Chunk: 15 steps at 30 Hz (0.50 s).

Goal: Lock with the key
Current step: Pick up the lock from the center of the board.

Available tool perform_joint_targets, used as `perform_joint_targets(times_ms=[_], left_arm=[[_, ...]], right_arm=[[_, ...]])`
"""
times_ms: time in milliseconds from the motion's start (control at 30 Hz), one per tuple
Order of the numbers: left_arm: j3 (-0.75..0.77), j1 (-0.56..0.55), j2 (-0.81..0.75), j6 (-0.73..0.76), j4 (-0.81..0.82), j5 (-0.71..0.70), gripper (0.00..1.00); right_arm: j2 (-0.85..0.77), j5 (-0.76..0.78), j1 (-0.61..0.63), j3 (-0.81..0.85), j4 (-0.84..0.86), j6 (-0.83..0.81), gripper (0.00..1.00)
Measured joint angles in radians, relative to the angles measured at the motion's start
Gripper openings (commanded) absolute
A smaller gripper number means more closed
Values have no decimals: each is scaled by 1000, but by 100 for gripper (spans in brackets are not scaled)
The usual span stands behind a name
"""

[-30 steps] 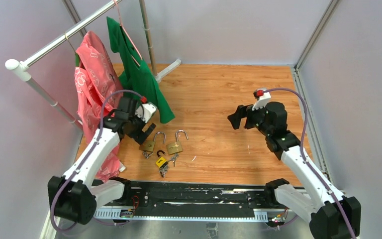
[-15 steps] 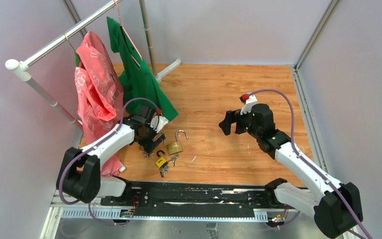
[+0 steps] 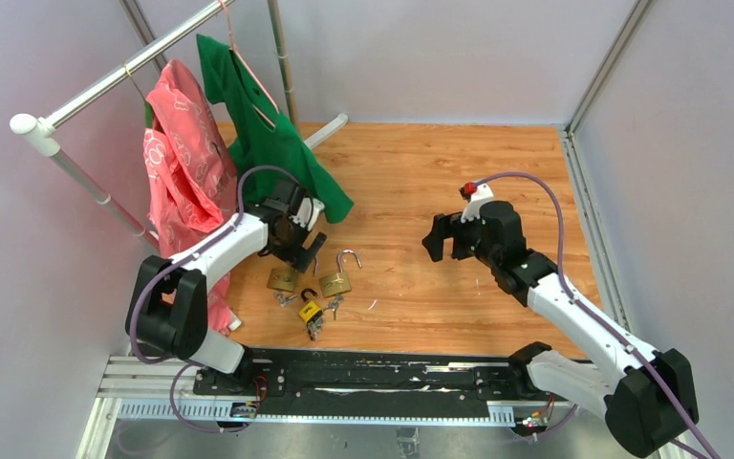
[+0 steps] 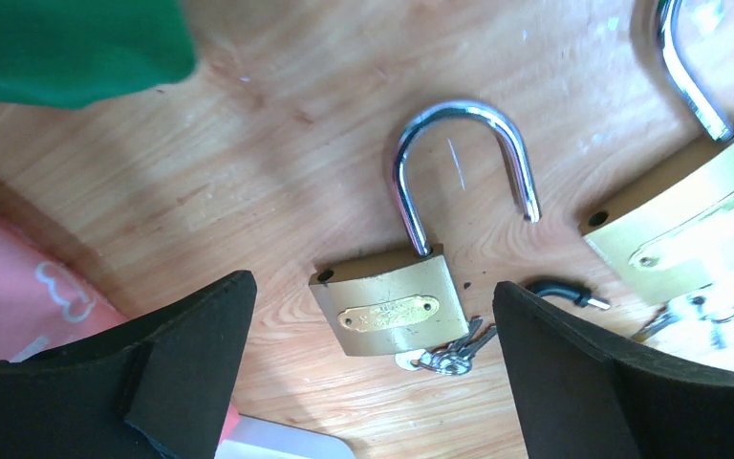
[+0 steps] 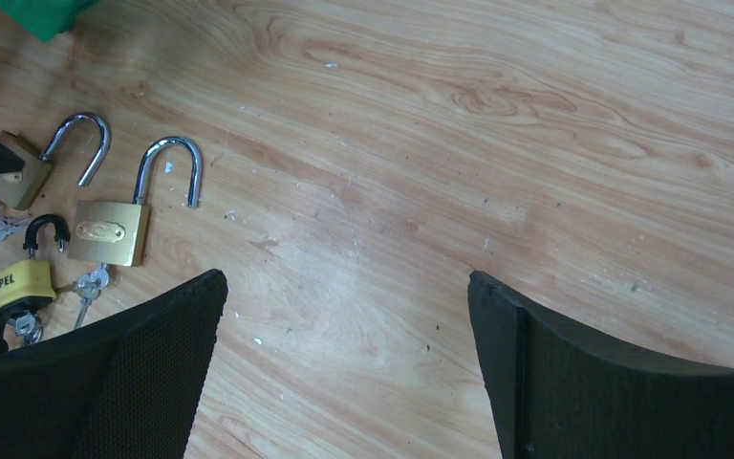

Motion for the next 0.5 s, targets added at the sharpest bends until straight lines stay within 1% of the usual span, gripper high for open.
perform_joint_targets(times_ms=[100,267,500], left_arm=[[54,9,1,-101,-22,-7,100],[51,13,30,-240,-73,-33,100],[48,14,110,-321,-109,-69,100]], right_arm=[[0,13,6,3,-22,0,99],[0,35,24,25,-47,0,99],[13,66,34,70,-82,-1,99]])
